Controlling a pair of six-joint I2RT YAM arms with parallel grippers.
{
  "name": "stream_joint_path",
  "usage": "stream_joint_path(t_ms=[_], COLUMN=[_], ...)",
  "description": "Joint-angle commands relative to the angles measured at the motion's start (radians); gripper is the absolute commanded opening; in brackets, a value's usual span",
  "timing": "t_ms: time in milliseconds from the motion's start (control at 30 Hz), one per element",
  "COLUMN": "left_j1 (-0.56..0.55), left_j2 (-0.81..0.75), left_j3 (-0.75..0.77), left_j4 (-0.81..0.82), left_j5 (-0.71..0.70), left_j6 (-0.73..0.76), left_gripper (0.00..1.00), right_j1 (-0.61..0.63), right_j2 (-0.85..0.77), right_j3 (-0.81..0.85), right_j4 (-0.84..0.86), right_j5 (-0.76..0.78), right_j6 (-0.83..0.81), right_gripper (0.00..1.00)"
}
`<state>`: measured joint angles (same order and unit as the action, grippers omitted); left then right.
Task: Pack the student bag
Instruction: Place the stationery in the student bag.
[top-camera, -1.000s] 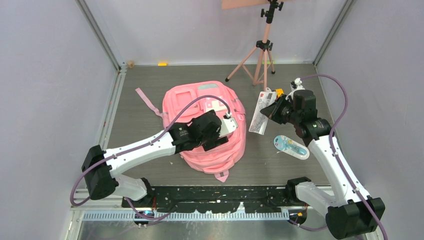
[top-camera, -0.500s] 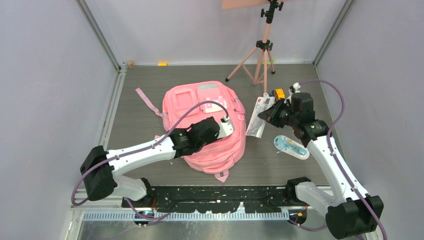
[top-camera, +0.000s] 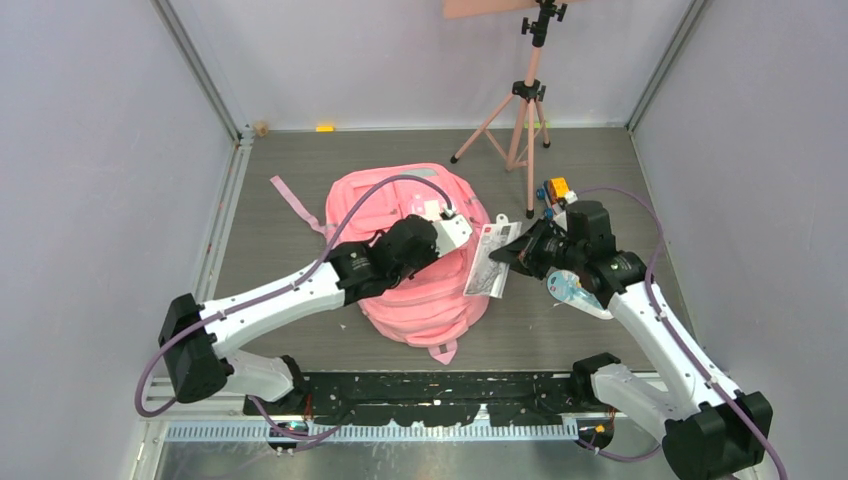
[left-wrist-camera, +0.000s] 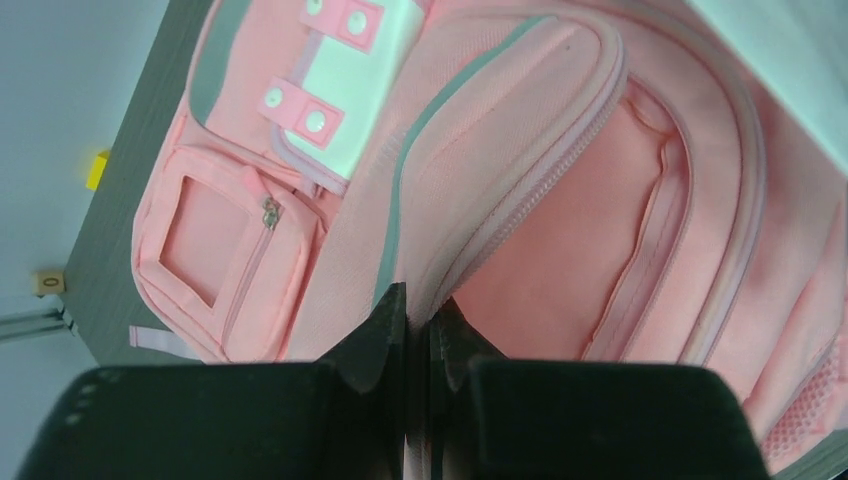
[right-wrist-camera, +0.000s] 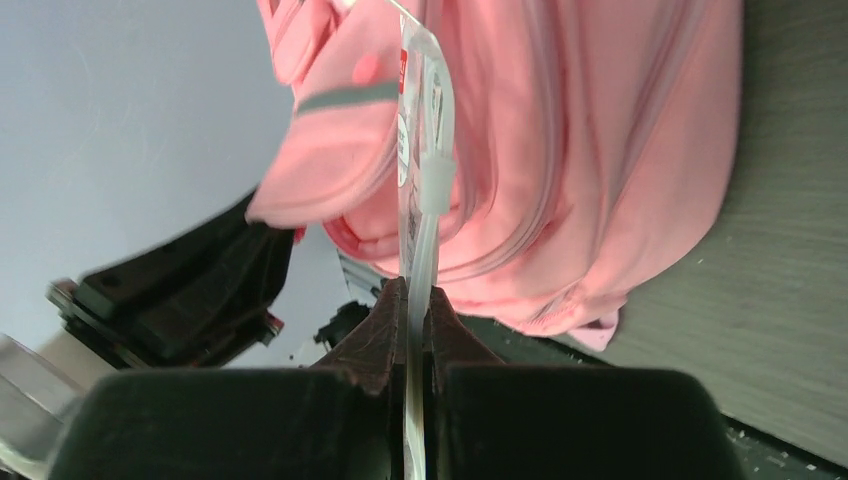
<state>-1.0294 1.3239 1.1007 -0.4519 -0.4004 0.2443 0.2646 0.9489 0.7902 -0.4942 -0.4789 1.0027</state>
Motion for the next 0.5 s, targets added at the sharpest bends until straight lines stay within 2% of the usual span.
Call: stream_joint_path(t_ms=[0,300,467], left_j1=[-0.001,-0.001,0.014], left_j2=[0.042,0.058,0.090], left_j3=[0.160,0.201,0.220], left_j4=[0.125,0.139,0.156], left_j5=[0.073,0.155,0.145], left_j6=[-0.087,-0.212,-0.233], left_gripper=[0.00,0.00,0.00], right_j1=[0.095,0.225,0.306], right_j2=[-0.057,-0.034,-0.003], right_j3=[0.032,0.021,0.012], right_j4=[-0.001,0.030,0.056], right_j5=[-0.028,0.076,0.117], right_j6=[0.129,0.214,0.265], right_gripper=[0.01,0.00,0.00])
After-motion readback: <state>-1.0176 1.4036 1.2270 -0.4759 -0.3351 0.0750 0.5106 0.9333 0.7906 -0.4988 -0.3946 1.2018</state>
